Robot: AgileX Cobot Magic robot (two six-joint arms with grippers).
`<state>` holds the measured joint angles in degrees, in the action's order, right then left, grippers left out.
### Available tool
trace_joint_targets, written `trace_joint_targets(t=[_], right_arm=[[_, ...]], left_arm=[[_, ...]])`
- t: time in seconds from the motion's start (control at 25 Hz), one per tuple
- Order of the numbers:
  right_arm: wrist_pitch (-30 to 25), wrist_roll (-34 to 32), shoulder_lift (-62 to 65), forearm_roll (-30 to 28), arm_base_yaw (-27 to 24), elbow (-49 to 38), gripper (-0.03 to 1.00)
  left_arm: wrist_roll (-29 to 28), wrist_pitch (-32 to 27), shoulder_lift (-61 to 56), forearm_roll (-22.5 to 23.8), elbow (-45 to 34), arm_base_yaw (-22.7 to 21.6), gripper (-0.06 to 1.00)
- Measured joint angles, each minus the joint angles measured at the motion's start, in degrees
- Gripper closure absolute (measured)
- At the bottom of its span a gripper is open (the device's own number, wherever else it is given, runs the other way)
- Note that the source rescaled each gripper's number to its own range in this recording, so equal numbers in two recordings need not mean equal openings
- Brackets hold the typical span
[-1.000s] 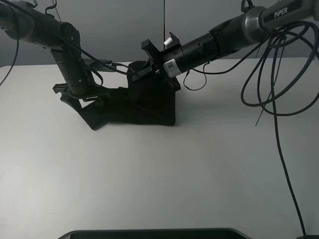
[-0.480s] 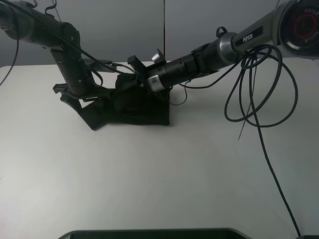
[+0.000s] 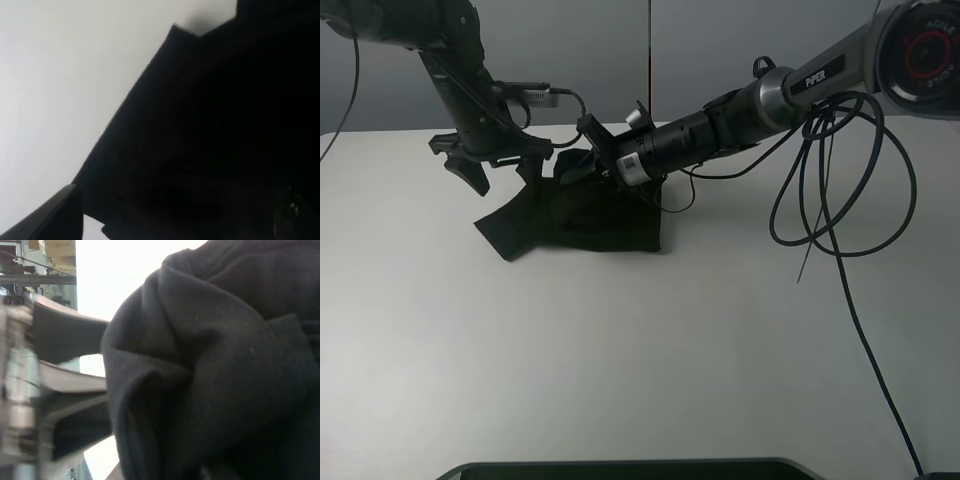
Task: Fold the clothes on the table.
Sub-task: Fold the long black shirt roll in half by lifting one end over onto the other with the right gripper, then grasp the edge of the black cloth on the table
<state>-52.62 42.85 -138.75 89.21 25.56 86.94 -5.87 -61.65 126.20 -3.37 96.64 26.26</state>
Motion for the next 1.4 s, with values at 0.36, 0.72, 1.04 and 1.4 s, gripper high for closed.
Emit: trace_joint_targets(t=[0.36, 0.72, 1.04, 1.4], right_arm=[[0.33, 0.57, 0.00, 0.00, -0.91, 0.00, 0.83], [-0.99, 6.47, 0.00, 2.78, -1.00, 0.00, 0.14], [-8.08, 13.61, 0.00, 10.10, -1.00, 0.07, 0.04], [-13.42, 20.19, 1.56, 1.05, -1.00, 0.07, 0.08]], left_arm=[[0.00, -7.56, 0.00, -0.11, 17.59, 0.00, -0.05], [2.57, -8.01, -0.11, -5.29, 23.40, 0.00, -0.05], [4.03, -8.14, -0.11, -5.64, 23.40, 0.00, -0.05], [4.27, -8.14, -0.11, -5.85, 23.40, -1.58, -0.05]])
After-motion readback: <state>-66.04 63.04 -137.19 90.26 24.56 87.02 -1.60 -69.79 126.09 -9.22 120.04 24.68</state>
